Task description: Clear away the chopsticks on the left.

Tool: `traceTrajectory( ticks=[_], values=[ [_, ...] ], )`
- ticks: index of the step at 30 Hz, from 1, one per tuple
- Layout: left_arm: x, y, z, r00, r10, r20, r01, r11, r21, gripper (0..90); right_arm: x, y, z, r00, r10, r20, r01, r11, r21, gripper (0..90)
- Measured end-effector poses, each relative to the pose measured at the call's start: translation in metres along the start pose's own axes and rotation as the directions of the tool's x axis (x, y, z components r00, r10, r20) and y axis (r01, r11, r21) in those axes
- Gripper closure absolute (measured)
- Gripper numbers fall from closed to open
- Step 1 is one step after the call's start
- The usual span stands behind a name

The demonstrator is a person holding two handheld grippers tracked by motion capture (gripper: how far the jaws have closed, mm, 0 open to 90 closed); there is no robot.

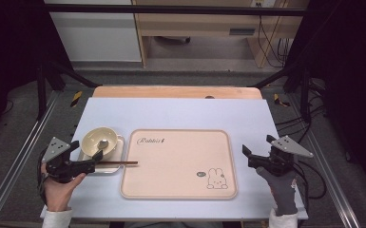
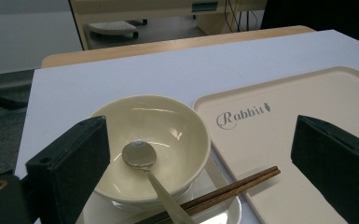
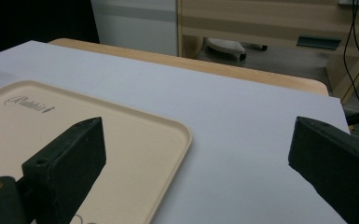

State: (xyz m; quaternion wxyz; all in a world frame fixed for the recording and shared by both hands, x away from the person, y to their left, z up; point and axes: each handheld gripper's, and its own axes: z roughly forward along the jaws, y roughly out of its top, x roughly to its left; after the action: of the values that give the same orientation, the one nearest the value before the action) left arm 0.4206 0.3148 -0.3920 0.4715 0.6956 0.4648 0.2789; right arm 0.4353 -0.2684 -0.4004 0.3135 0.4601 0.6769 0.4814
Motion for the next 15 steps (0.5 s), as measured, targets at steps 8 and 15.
traceTrajectory(
  ticks=[8, 15],
  values=[
    [-0.002, 0.001, -0.003, 1.0000, 0.007, 0.004, -0.007, 0.9999, -0.008, 4.1, 0.001, -0.001, -0.002, 1.0000, 0.000, 0.003, 0.000, 1.000, 0.011, 2.3],
    [-0.002, 0.001, -0.011, 0.9995, 0.023, 0.020, -0.022, 0.9996, -0.019, 3.9, 0.001, -0.001, -0.003, 1.0000, 0.003, -0.001, -0.003, 1.000, 0.015, 2.4]
  ],
)
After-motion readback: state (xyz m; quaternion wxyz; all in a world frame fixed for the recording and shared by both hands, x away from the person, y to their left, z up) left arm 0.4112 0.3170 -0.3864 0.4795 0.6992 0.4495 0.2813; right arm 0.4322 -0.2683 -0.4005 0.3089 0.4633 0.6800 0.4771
